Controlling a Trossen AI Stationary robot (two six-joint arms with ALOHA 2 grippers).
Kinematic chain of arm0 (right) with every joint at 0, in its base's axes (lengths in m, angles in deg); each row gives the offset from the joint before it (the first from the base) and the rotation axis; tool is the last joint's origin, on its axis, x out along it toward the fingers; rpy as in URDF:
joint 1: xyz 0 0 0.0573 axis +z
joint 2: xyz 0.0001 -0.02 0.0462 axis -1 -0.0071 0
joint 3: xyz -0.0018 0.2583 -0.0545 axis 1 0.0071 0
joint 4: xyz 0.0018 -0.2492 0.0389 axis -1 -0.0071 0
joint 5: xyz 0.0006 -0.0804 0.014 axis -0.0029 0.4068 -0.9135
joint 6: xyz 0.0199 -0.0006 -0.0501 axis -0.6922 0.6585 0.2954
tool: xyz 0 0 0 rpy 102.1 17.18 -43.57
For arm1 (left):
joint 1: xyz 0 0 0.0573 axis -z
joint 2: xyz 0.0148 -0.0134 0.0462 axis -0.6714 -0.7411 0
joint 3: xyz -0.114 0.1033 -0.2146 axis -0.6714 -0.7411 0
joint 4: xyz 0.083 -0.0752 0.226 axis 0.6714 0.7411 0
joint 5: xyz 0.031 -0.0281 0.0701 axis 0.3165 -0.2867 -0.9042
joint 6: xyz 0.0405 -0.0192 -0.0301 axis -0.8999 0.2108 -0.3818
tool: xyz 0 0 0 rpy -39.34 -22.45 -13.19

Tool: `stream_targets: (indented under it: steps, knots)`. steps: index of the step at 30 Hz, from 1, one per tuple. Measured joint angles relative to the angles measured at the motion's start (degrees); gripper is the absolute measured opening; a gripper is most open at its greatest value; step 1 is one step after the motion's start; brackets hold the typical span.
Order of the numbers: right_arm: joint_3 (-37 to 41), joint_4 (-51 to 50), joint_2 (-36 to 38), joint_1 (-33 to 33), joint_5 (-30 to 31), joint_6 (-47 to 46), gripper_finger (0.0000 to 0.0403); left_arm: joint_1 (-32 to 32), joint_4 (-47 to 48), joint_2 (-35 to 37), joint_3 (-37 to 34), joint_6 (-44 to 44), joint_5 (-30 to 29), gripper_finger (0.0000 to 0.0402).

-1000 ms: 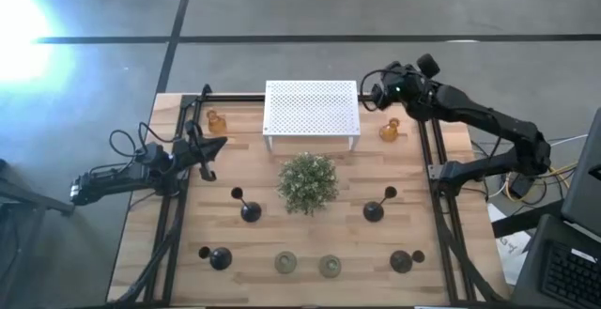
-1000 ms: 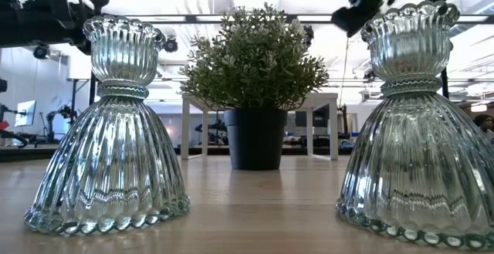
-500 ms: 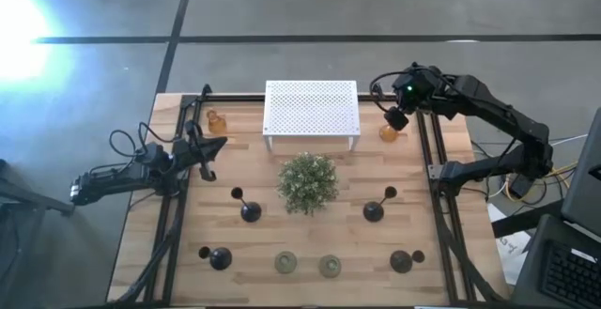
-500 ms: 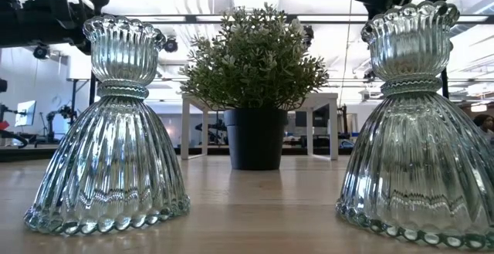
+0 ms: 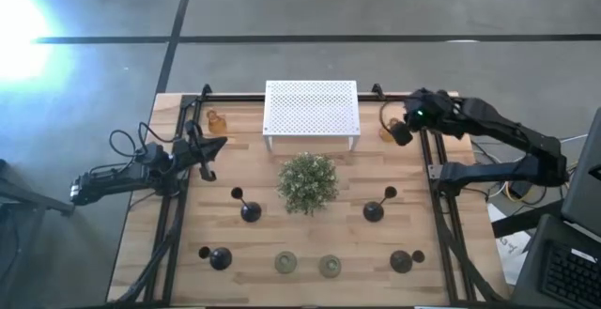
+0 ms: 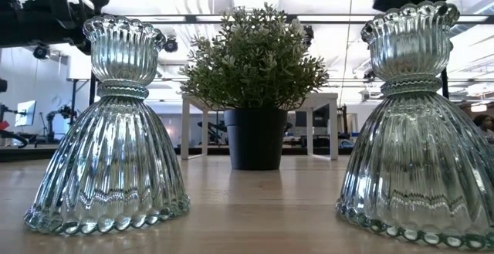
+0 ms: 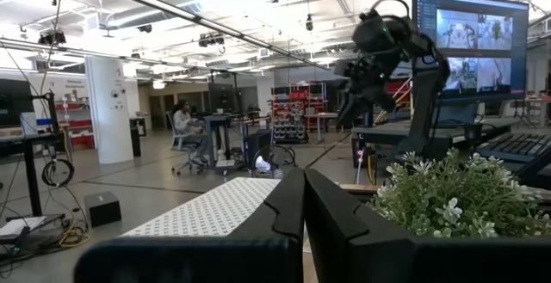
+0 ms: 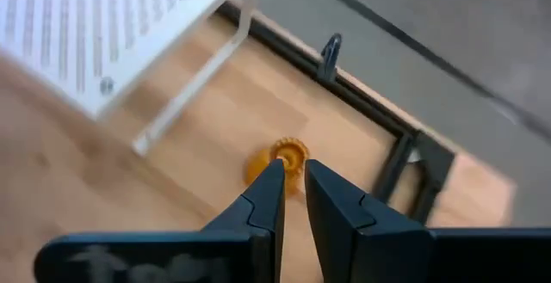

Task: Pick & Place candle stick holders
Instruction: Put the right orange glass candle holder on the shelf

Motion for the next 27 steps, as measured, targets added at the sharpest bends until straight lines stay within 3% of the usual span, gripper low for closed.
stream_targets:
  steps: [4,9,27]
  knots:
    - [8.74,6.25,6.39,2.61,1.14,-12.51,0.0043,0.02,0.02,0.00,0.02,0.00,-0.01,0.0014]
    - [16.97,15.21,8.06,5.65,3.07,-22.62,0.0043,0.02,0.02,0.00,0.01,0.00,0.00,0.0014]
    - [30.39,19.64,1.48,8.97,8.53,-37.26,0.0029,0.02,0.04,0.00,0.02,0.00,0.00,0.0014]
